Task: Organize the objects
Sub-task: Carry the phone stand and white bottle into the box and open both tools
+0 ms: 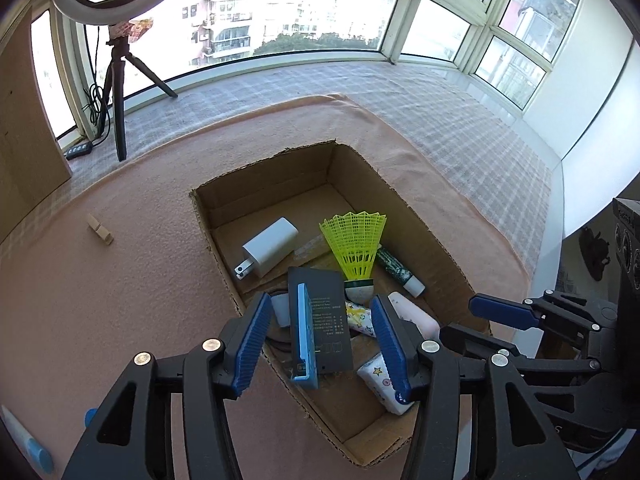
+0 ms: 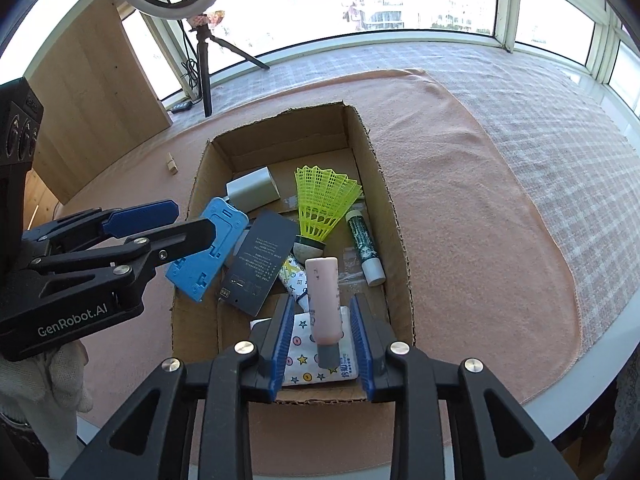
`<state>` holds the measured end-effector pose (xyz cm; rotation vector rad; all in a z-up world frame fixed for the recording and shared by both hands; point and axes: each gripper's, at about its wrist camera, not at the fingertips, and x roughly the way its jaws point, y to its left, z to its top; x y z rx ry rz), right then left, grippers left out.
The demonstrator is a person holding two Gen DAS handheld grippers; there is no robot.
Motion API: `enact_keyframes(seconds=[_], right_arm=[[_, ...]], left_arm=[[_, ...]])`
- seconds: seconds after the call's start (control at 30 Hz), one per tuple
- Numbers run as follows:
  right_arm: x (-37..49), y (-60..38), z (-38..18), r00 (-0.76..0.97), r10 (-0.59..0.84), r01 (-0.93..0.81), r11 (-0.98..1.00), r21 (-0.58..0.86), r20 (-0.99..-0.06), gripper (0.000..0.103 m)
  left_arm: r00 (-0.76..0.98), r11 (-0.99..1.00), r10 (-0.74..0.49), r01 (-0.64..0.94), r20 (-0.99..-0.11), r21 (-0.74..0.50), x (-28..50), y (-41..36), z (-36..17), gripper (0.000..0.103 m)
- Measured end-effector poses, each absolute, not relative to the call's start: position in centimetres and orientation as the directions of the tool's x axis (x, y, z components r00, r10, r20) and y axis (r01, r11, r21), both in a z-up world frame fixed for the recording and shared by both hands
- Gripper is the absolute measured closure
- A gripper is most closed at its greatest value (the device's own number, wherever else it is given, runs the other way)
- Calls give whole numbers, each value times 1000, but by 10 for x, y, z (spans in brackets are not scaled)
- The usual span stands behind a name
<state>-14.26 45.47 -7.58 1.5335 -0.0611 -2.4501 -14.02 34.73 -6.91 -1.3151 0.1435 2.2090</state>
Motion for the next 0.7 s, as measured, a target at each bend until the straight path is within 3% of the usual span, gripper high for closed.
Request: enact_keyframes(seconds=[0.03, 0.07, 0.7], right_arm=[[-142, 455, -76, -419, -226, 185, -969, 161, -879, 58], [-141, 455, -76, -423, -223, 181, -971, 159, -878, 57], [-134, 425, -77, -402, -262, 220, -958, 185, -877, 54]], left_arm=[[-367, -840, 404, -511, -838, -181, -140, 346, -69, 47], [-370, -841, 402, -510, -838, -179, -140, 345, -68, 47], [-397, -889, 353, -423, -847, -173, -132, 283, -70, 47]])
